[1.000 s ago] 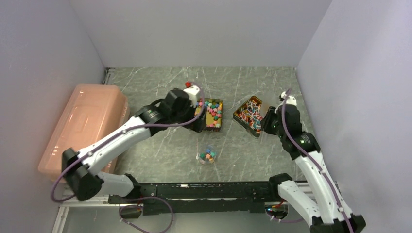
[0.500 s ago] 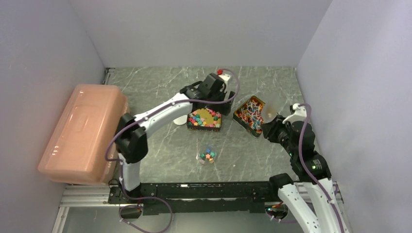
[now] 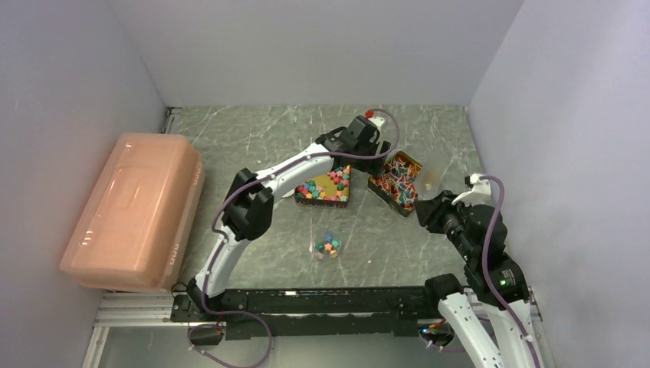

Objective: Pack the candies
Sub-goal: Move the storage box to the center of the board.

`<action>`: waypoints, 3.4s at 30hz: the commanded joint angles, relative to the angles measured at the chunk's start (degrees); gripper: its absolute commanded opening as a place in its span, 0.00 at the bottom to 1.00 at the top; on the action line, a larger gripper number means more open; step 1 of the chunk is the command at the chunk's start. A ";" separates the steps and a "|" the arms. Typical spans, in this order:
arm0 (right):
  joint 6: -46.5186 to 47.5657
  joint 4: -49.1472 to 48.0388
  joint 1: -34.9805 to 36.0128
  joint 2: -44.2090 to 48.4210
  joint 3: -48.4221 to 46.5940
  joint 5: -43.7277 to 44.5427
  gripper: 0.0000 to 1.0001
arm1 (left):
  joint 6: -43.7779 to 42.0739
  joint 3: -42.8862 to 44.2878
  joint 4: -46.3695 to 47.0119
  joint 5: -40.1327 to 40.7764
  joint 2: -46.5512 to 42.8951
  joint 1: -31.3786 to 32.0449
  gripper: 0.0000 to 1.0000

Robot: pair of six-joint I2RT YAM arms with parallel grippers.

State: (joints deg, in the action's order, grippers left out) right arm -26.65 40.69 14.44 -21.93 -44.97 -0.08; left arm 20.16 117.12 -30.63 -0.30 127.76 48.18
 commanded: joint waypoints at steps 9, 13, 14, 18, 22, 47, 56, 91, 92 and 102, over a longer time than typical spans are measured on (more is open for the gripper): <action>-0.60 0.54 0.05 1.54 -0.88 -4.14 0.00 | 4.04 7.64 4.78 -2.07 8.97 0.24 0.69; -0.27 0.53 0.06 1.45 -0.85 -4.68 0.00 | 4.27 8.10 4.75 -1.61 10.12 0.24 0.59; -0.16 0.60 0.05 1.41 -0.94 -4.86 0.00 | 4.19 8.29 4.63 -1.63 10.40 0.24 0.56; 0.04 0.45 0.04 1.35 -0.80 -5.30 0.00 | 4.65 8.15 4.79 -2.30 11.18 0.21 0.38; -0.04 0.42 0.07 1.26 -0.68 -5.59 0.00 | 4.58 5.92 5.12 -2.26 10.70 0.16 0.26; 0.02 0.46 0.06 1.78 -0.50 -6.77 0.00 | 4.14 4.09 4.09 0.01 11.93 0.23 0.26; 0.22 0.36 0.05 1.86 -0.47 -6.95 0.00 | 3.44 1.21 3.06 1.43 10.94 0.23 0.00; 2.80 0.66 0.07 -7.88 -2.51 -11.04 0.00 | 16.00 -33.33 -6.42 13.54 -13.75 -0.36 0.00; 3.24 1.08 0.07 -9.33 -2.95 -11.67 0.00 | 16.20 -34.92 -6.19 13.76 -14.58 -0.47 0.00; 6.29 4.18 0.22 -19.89 -5.84 -13.68 0.00 | 15.36 -45.41 -0.09 11.54 -21.75 -4.32 0.00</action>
State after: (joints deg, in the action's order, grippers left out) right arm -22.41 44.42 14.44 -39.51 -47.24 -12.08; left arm 35.62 76.40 -27.16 11.16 107.70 46.57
